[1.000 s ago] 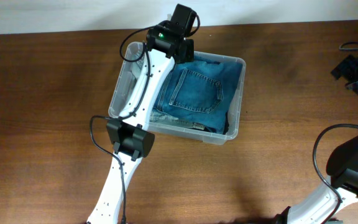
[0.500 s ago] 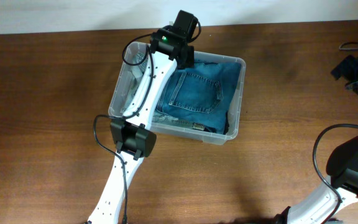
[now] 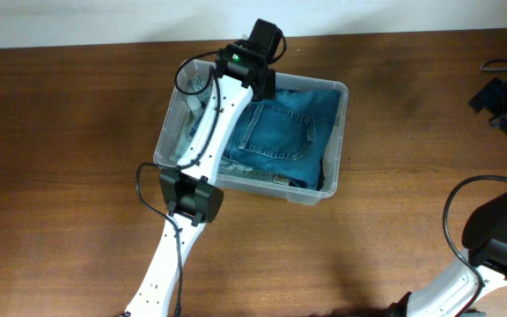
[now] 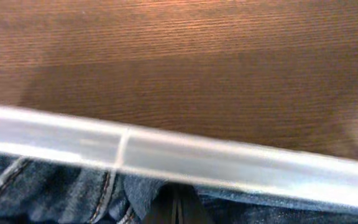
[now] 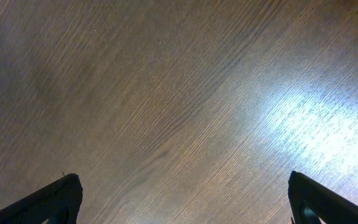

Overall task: Pack container
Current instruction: 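Press the jeans flat in the container's middle with the left gripper, then tuck the jeans' left edge inside the container wall with the left gripper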

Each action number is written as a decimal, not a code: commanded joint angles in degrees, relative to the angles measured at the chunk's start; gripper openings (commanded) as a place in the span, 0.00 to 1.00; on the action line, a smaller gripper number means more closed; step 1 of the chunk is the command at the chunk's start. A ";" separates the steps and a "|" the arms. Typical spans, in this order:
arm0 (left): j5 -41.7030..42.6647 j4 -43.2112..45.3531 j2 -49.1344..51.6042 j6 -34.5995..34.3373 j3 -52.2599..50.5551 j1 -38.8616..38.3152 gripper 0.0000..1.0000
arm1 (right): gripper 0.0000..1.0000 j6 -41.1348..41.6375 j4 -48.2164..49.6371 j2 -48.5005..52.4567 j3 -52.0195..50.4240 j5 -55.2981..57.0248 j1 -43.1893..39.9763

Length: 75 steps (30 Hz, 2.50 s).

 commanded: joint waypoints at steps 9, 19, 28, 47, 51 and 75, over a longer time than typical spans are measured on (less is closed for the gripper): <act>-3.52 -14.58 -9.05 1.86 1.14 0.48 0.01 | 0.98 0.31 0.00 0.52 -0.20 0.70 -0.07; 8.09 -14.58 -9.05 7.26 0.04 0.48 0.01 | 0.98 0.31 -0.02 0.52 -0.20 0.70 -0.07; 8.94 -14.58 -12.92 11.52 -6.95 1.03 0.01 | 0.98 0.31 -0.02 0.52 -0.20 0.70 -0.07; 5.09 -5.97 -24.13 11.15 -51.08 2.91 0.01 | 0.98 0.31 -0.02 0.52 -0.20 0.70 -0.07; 5.81 0.33 -24.13 10.58 -57.57 2.91 0.01 | 0.98 0.31 -0.02 0.52 -0.20 0.70 -0.07; -9.64 -4.76 -35.08 6.93 -42.80 8.81 0.86 | 0.98 0.31 -0.02 0.52 -0.20 0.70 -0.07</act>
